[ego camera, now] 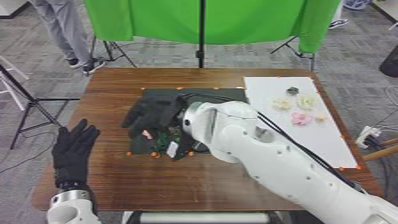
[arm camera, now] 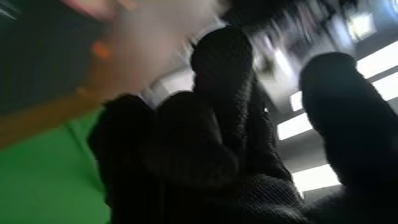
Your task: Arrange flowers
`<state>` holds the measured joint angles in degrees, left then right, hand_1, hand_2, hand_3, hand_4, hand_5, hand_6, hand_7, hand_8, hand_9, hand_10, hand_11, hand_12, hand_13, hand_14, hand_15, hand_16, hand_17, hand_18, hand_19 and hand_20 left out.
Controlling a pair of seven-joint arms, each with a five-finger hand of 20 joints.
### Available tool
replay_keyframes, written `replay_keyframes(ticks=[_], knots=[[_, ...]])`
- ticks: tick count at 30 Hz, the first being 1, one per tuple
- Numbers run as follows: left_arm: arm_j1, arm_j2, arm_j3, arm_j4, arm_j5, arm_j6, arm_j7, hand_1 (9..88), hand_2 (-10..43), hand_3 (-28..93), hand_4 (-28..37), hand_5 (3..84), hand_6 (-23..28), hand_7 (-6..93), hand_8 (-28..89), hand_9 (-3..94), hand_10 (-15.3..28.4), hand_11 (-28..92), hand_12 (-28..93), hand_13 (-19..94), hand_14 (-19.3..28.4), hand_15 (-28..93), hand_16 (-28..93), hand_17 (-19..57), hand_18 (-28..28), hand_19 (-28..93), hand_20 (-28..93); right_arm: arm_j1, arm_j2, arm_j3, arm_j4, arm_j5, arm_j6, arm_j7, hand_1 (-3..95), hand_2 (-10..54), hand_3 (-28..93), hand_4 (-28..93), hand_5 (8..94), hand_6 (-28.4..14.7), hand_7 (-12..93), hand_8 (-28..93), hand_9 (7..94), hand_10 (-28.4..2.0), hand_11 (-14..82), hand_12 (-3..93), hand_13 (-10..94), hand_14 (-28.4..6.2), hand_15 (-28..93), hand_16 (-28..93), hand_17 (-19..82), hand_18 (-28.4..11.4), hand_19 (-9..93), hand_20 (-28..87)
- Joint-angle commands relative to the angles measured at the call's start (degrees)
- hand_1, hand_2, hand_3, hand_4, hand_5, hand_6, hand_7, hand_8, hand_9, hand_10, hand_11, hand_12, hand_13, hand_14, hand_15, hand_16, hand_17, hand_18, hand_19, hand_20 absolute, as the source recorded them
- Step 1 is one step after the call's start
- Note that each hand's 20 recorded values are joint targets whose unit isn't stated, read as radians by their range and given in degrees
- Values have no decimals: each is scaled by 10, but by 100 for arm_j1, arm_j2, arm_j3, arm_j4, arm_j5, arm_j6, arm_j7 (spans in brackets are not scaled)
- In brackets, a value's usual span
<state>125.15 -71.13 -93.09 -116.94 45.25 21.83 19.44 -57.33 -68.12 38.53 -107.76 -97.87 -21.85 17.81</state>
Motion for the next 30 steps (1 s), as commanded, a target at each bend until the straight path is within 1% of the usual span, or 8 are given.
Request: replay_keyframes(ticks=[1, 5, 9, 12, 14, 17, 22, 30], knots=[[193, -103, 60, -31, 20, -91, -21, 155, 190, 629, -283, 446, 70, 93, -70, 428, 142, 192, 76, 329, 161, 254, -54, 71, 103, 107, 184, -892, 1515, 1979, -1164, -1433, 1906, 137, 259, -2, 713, -40, 597, -8, 127, -75, 781, -152, 313, 268, 851, -64, 652, 338, 632, -139, 932, 636], [212, -122, 18, -52, 106, -65, -17, 155, 166, 662, -283, 446, 69, 94, -70, 429, 142, 193, 77, 330, 164, 258, -54, 71, 103, 107, 184, -1645, 1979, 2857, -1073, -2193, 2024, 462, 287, -56, 701, -70, 618, -11, 148, -71, 701, -166, 218, 253, 791, -82, 656, 336, 588, -145, 932, 616], [221, -144, -59, 7, 198, -456, 103, 178, 58, 712, -283, 421, 57, 96, -67, 426, 137, 194, 82, 325, 170, 272, -47, 64, 109, 109, 188, -2331, 2244, 3482, -814, -2689, 1890, 786, 309, -94, 689, -114, 595, -10, 153, -75, 597, -174, 155, 240, 733, -99, 664, 330, 557, -153, 932, 601], [225, -135, -84, 12, 232, -527, 74, 181, 31, 720, -283, 410, 51, 98, -65, 418, 129, 189, 87, 320, 171, 283, -37, 50, 125, 119, 200, -2806, 2359, 3862, -658, -2963, 1569, 950, 319, -95, 664, -140, 586, -9, 150, -74, 588, -174, 152, 241, 724, -102, 668, 329, 547, -157, 932, 593], [225, -135, -77, -7, 218, -459, 46, 181, 29, 722, -283, 409, 49, 100, -65, 416, 128, 188, 90, 318, 171, 286, -33, 45, 128, 125, 204, -3090, 2398, 4089, -559, -3008, 1333, 1014, 313, -95, 664, -157, 580, -8, 147, -74, 591, -173, 159, 245, 723, -103, 670, 326, 546, -158, 932, 588], [267, -145, -92, -22, 227, -474, 73, 182, 28, 720, -283, 409, 49, 101, -66, 415, 128, 187, 92, 317, 171, 289, -30, 42, 129, 126, 206, -3387, 2366, 4335, -406, -2841, 1142, 1112, 310, -95, 659, -177, 578, -1, 147, -75, 606, -170, 181, 252, 731, -103, 683, 326, 548, -159, 932, 585], [263, -154, -80, -9, 231, -494, -3, 183, 28, 717, -283, 411, 46, 105, -66, 415, 128, 188, 95, 317, 172, 296, -28, 40, 129, 127, 208, -3607, 2275, 4421, -171, -2720, 947, 1285, 306, -95, 660, -183, 589, 14, 151, -80, 632, -170, 200, 256, 747, -100, 696, 327, 563, -157, 932, 589], [277, -161, -81, -16, 247, -524, -38, 185, 27, 719, -283, 411, 46, 107, -67, 416, 128, 188, 98, 317, 174, 300, -29, 39, 130, 128, 208, -3651, 2135, 4152, 369, -2827, 1019, 1335, 312, -95, 669, -180, 579, 25, 138, -93, 634, -168, 196, 251, 760, -92, 700, 327, 574, -154, 932, 598]])
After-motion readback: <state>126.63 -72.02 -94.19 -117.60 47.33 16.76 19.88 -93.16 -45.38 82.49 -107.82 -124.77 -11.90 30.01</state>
